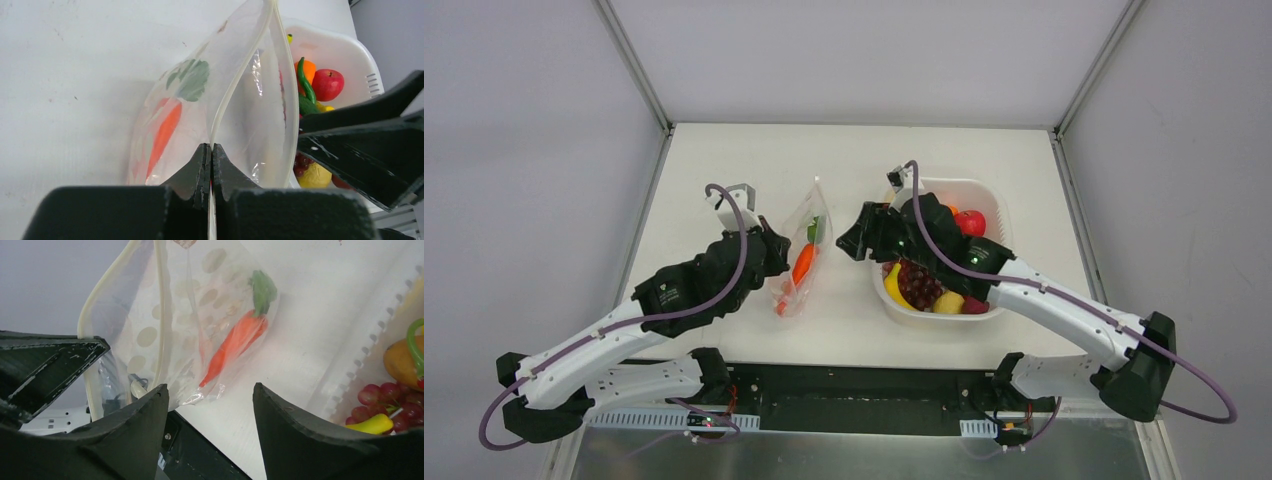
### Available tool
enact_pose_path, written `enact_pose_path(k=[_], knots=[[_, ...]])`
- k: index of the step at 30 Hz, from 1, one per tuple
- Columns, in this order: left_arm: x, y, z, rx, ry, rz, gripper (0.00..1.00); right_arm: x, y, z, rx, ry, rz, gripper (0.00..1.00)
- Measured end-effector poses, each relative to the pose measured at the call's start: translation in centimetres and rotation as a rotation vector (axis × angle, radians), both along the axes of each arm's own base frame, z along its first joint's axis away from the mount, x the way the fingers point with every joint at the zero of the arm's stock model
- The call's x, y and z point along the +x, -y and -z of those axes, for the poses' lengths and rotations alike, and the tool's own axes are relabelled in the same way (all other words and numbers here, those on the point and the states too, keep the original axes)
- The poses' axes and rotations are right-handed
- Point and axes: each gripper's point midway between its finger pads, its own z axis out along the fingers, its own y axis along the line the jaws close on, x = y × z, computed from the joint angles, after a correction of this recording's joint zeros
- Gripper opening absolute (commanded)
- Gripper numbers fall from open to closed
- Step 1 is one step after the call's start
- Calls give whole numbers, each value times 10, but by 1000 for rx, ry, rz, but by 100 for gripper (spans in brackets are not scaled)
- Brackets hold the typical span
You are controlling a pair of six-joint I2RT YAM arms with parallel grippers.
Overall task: Place the food in the zip-top bag and seal the zipper
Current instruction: Place the fake vegetable in the zipper food storage bag, then adjust the zipper food storage bag at the center of the board.
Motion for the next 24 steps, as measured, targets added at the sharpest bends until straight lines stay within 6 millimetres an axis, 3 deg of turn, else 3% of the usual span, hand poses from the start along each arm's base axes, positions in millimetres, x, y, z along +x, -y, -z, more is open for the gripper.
enact_pose_path(k=[6, 13, 18, 24], knots=[[2, 3, 1, 27, -4, 8, 0, 5, -38, 2, 28, -71, -74, 67], [1, 1, 5, 49, -16, 6, 0, -3, -41, 7, 34, -116, -102, 68], [2, 0, 15, 97, -39, 0, 0, -12, -48, -1, 101, -137, -140, 68], [2, -3, 29, 164, -72, -7, 0, -11, -45, 0, 97, -129, -125, 76]])
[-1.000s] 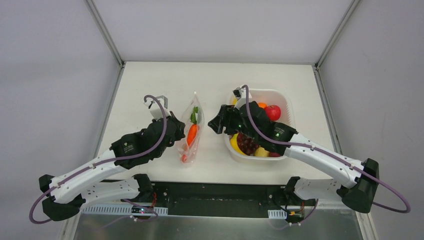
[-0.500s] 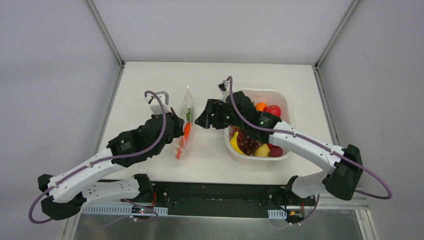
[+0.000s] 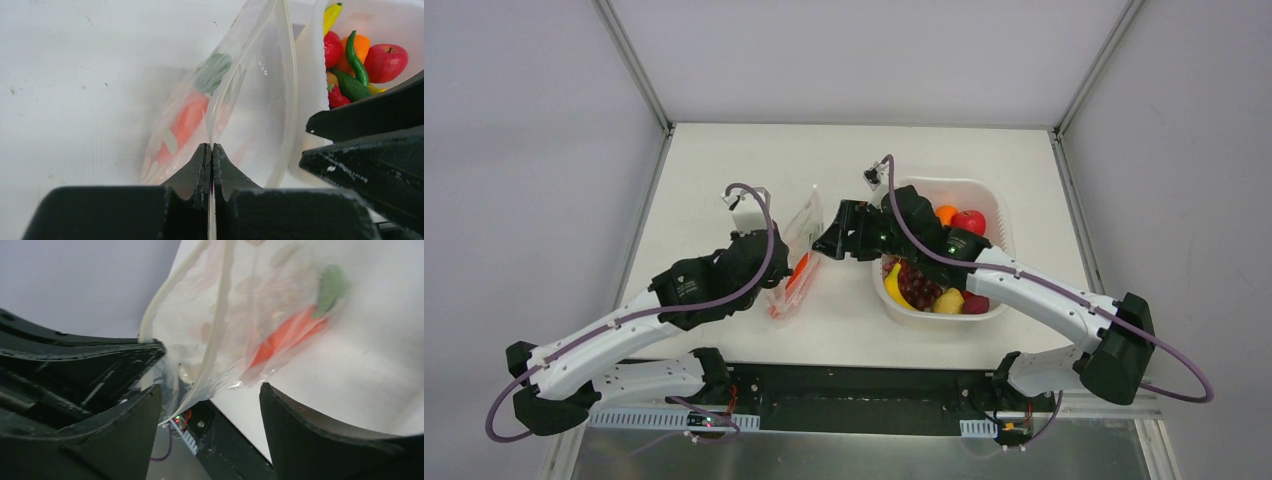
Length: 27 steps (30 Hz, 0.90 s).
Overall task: Place the food in the zip-top bag and seal the zipper
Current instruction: Adjust the zipper food storage bag at the center of the board, then pick up the fake vegetable from the bin.
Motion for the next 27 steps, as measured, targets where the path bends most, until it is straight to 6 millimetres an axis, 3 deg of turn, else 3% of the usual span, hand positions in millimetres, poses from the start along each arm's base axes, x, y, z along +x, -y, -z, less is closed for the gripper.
enact_pose_path(k=[3, 5, 10, 14, 19, 27], knots=[[-1, -7, -7, -14, 24, -11, 0, 12, 17, 2, -43, 47, 58, 77], [-3, -12, -13, -28, 38, -15, 0, 24, 39, 3, -73, 89, 123, 73], [-6, -21, -20, -50, 62, -26, 0, 65, 123, 15, -161, 125, 328, 68], [-6, -15, -14, -63, 56, -4, 0, 88, 181, 54, -283, 43, 443, 67], [-5, 1, 2, -50, 21, 38, 0, 79, 209, 97, -409, -71, 442, 63], [-4, 13, 8, -55, 5, 66, 0, 73, 230, 126, -530, -142, 460, 63]])
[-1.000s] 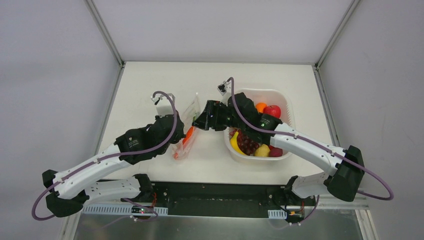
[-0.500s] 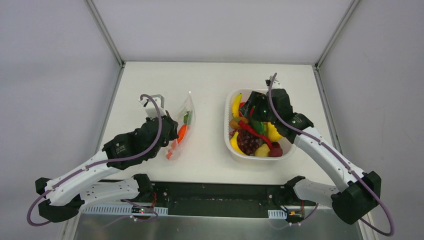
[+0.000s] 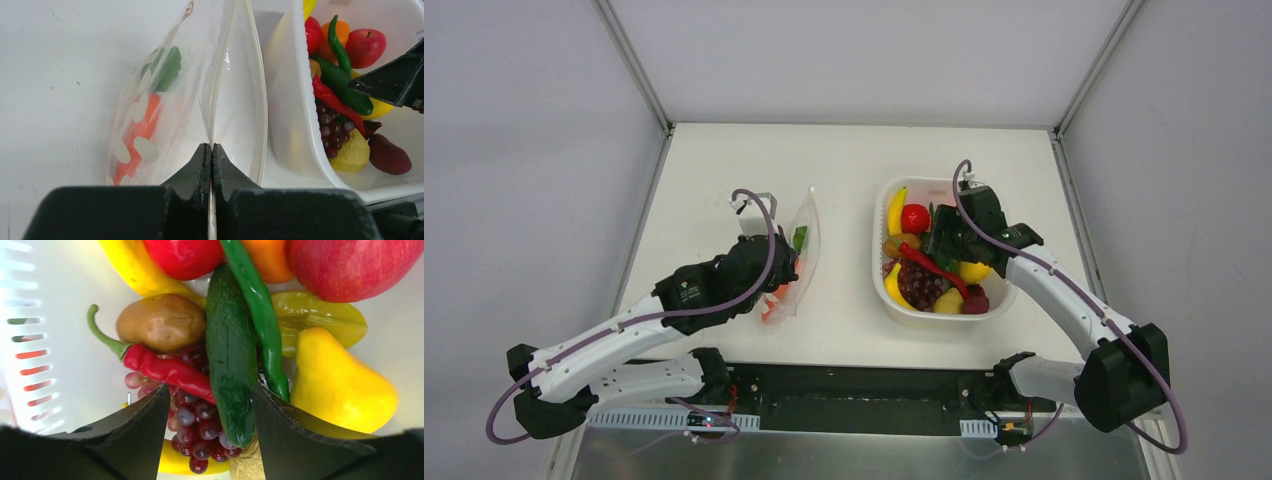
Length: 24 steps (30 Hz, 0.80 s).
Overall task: Place the food in the zip-top bag and seal the zipper
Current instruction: Pick up the fake vegetable from the bin.
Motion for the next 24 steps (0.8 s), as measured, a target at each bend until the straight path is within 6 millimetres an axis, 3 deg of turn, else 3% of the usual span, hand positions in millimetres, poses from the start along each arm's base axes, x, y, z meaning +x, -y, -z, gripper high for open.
enact_pose_path(k=[16, 22, 24], knots=[[0, 9, 7, -8, -22, 39, 0, -2, 12, 21, -81, -64, 21, 58], [-1, 14, 7, -20, -26, 54, 0, -6, 11, 24, -78, -80, 10, 40], [-1, 15, 7, -23, -27, 59, 0, -7, 10, 25, -75, -84, 6, 19]])
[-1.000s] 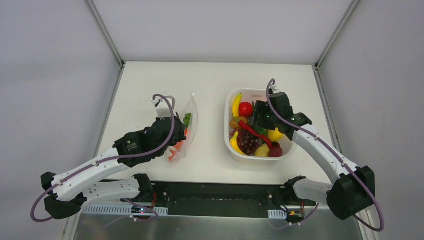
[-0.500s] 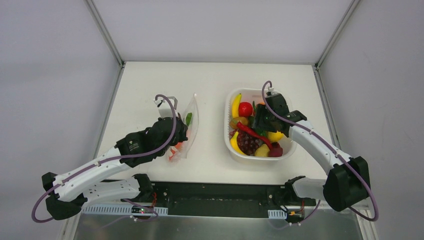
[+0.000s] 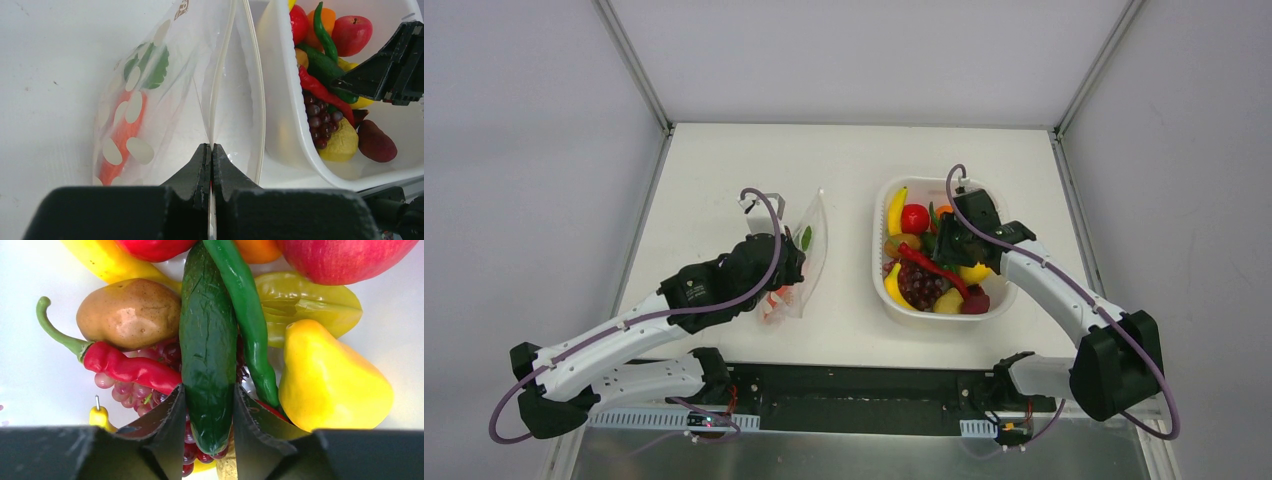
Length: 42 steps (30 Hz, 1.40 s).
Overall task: Place the food in the zip-top bag and seal the zipper
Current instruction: Pick up the fake vegetable from the bin, then place the fake vegetable in the zipper food storage bag.
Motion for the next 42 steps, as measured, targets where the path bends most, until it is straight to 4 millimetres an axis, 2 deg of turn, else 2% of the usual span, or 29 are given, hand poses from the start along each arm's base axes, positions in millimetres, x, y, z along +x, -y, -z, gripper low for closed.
enact_pose_path(k=[1, 2, 4, 10, 13, 18, 21, 27, 34, 42], knots=[[0, 0, 0, -1, 1, 1, 0, 0, 0, 0, 2, -2, -3, 10], [0, 0, 0, -2, 1, 1, 0, 0, 0, 0, 0, -1, -5, 8], [0, 0, 0, -1, 2, 1, 0, -1, -1, 0, 3, -2, -4, 12], [0, 1, 0, -2, 1, 3, 0, -3, 0, -14, 24, 35, -4, 11], [1, 2, -1, -7, 4, 3, 0, -6, -1, -36, 66, 99, -5, 11], [1, 2, 1, -7, 4, 3, 0, -11, -7, -83, 190, 247, -6, 11], [1, 3, 0, -12, 7, 3, 0, -15, -14, -101, 265, 289, -16, 10], [3, 7, 2, -12, 3, 11, 0, -29, -42, -122, 449, 281, -93, 10], [3, 14, 9, 4, -17, 30, 0, -60, -88, -162, 735, 221, -300, 7], [5, 20, 3, -1, -18, 34, 0, -116, -130, -172, 848, 90, -572, 7]])
